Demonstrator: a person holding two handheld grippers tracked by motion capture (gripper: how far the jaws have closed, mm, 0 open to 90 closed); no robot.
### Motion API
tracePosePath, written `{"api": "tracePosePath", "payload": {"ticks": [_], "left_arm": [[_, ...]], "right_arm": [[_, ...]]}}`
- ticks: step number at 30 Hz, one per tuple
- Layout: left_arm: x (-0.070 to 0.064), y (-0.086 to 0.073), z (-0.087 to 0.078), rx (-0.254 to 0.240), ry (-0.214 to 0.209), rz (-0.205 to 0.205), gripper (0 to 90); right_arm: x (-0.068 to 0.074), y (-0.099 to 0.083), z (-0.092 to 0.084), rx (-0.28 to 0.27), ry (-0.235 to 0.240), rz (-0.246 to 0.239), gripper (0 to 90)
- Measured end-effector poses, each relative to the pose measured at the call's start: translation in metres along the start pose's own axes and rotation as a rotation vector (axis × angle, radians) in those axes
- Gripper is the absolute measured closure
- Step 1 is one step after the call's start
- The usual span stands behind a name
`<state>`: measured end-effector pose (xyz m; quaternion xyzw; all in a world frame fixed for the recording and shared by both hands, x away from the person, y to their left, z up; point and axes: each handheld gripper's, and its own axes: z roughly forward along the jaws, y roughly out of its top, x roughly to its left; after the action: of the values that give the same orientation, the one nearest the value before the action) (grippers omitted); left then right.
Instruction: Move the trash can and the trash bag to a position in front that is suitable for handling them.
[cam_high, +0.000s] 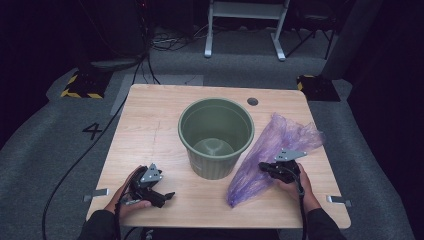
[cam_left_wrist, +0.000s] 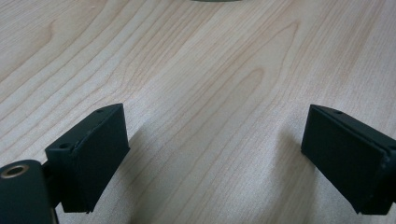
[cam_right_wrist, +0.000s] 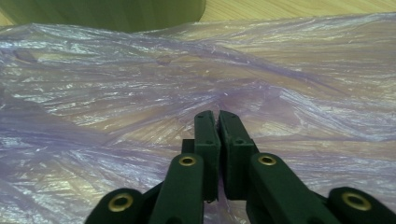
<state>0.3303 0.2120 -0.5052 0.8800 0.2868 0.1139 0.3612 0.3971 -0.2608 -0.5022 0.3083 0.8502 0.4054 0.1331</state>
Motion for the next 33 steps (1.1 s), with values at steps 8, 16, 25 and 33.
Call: {"api": "tracePosePath", "payload": {"ticks": [8,16,25,33], "left_arm": [[0.000,0.000,0.000,0.001,0.000,0.001,7.1],[0.001,0.001,0.000,0.002,-0.009,0.008,6.8],[0.002,0.001,0.001,0.002,-0.012,0.007,6.9],[0.002,0.001,0.001,0.003,-0.014,0.011,6.8]], "right_arm": [[-0.001,0.000,-0.003,-0.027,0.004,0.013,90.0],[-0.001,0.006,-0.019,-0.106,-0.017,0.011,90.0],[-0.001,0.011,-0.039,-0.191,-0.025,0.016,90.0],[0.000,0.019,-0.052,-0.257,-0.024,0.021,90.0]]}}
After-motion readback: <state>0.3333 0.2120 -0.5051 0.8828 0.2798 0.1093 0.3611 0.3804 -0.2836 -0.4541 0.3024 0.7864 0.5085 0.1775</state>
